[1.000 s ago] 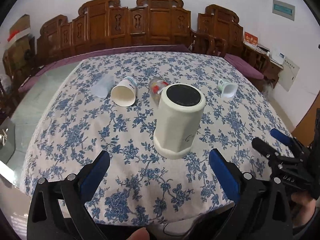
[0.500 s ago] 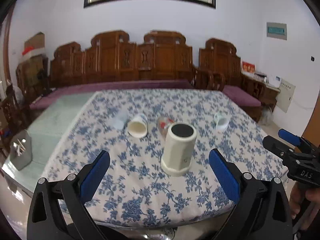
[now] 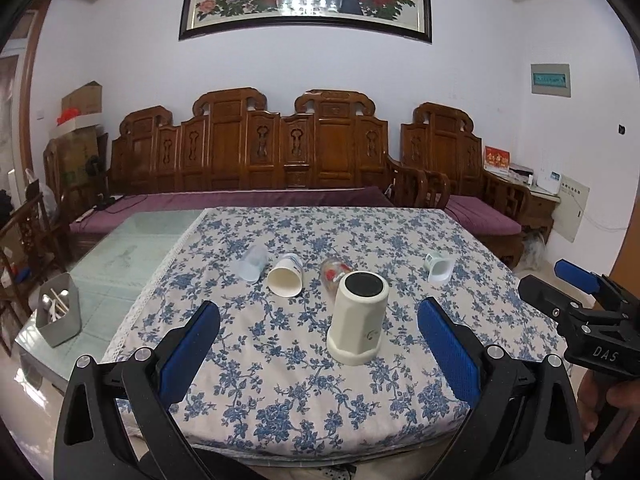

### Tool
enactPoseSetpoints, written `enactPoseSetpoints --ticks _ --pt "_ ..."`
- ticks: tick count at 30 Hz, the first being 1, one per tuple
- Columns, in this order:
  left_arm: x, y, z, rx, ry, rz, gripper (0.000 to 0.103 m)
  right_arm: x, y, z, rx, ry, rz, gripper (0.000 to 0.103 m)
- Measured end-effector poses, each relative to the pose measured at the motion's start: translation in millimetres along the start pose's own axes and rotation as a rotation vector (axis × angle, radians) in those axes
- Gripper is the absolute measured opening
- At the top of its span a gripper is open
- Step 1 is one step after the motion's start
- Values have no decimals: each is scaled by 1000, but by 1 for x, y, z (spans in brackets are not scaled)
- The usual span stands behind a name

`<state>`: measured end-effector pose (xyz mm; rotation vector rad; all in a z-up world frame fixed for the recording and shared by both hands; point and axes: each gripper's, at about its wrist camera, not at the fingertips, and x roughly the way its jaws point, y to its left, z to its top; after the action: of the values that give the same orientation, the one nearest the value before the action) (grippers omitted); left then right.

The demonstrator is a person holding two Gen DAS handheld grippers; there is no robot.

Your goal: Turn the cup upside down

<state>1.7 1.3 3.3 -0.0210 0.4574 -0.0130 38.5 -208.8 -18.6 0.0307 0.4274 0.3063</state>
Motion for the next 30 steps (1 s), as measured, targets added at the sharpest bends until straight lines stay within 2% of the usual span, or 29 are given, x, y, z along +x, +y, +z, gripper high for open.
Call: enactPoseSetpoints --ticks 30 --pt "-5 -2 2 3 -10 3 95 3 2 -6 0 4 -2 100"
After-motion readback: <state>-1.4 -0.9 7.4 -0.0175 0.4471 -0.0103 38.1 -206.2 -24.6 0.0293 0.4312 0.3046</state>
